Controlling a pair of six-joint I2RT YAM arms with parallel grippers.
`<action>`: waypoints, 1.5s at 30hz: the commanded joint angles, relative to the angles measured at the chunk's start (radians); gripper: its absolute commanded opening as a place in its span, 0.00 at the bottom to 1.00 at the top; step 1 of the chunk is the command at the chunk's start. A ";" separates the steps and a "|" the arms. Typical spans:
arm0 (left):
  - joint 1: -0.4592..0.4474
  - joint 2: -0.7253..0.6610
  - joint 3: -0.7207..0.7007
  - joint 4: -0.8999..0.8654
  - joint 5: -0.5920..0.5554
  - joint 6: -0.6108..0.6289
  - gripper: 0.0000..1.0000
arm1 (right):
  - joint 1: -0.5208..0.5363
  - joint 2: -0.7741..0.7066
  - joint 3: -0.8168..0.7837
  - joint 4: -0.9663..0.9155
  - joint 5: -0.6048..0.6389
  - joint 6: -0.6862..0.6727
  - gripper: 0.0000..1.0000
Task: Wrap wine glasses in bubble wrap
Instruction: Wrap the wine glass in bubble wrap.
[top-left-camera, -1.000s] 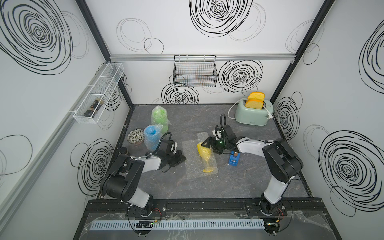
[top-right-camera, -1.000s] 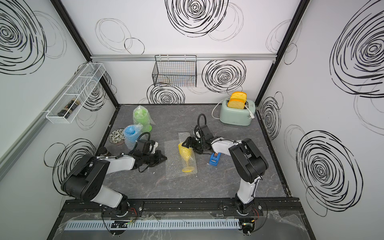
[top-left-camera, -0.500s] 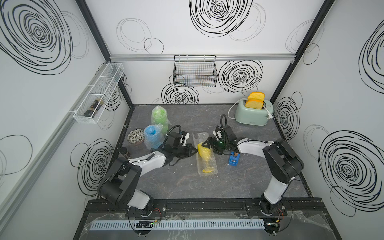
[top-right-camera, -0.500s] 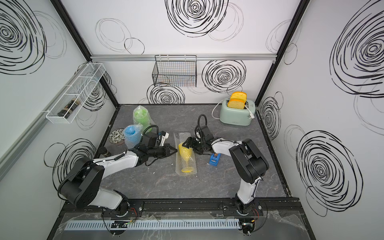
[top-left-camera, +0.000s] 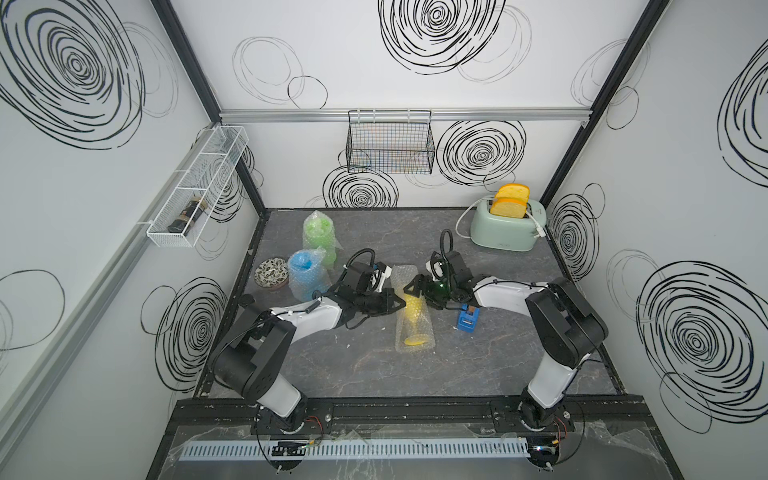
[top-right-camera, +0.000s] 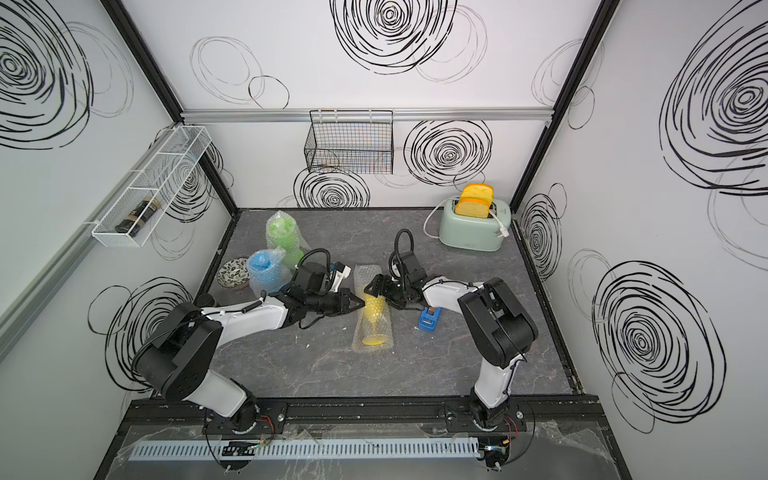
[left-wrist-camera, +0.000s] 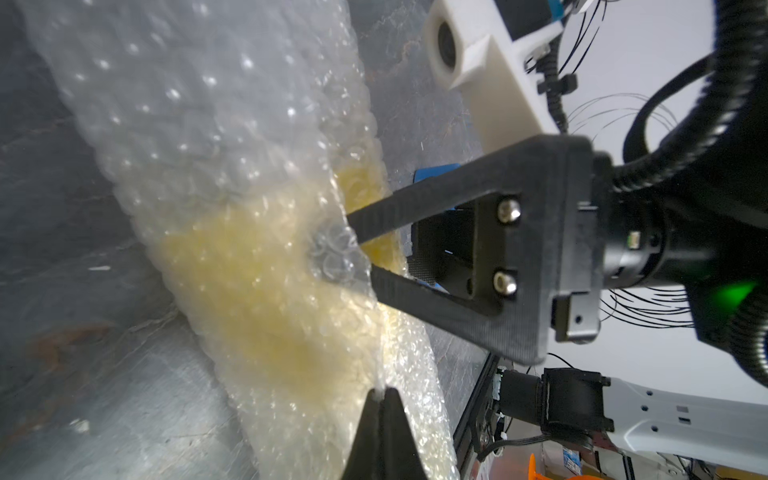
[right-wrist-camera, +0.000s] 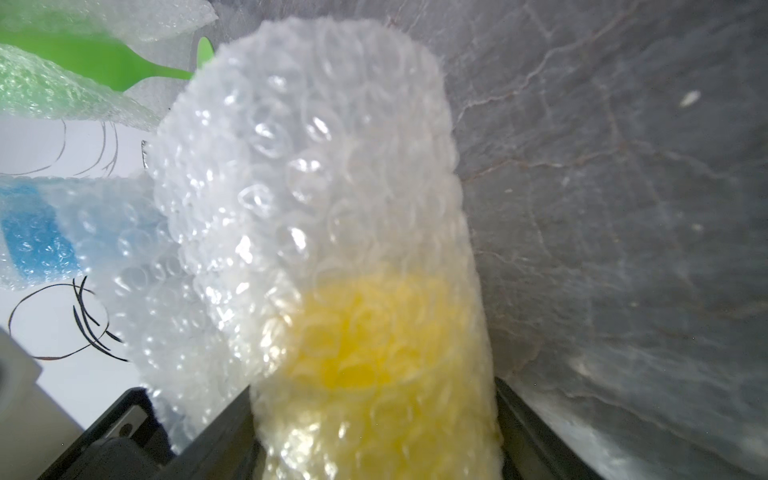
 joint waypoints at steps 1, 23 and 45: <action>-0.012 0.024 0.042 0.068 0.044 -0.001 0.00 | 0.015 0.005 -0.045 -0.080 0.044 0.012 0.80; 0.030 0.252 0.142 -0.037 0.021 0.048 0.10 | -0.010 -0.115 -0.013 -0.127 0.010 -0.016 0.89; -0.043 0.249 0.203 -0.075 0.050 0.103 0.13 | -0.026 -0.036 0.036 -0.177 0.026 -0.037 0.86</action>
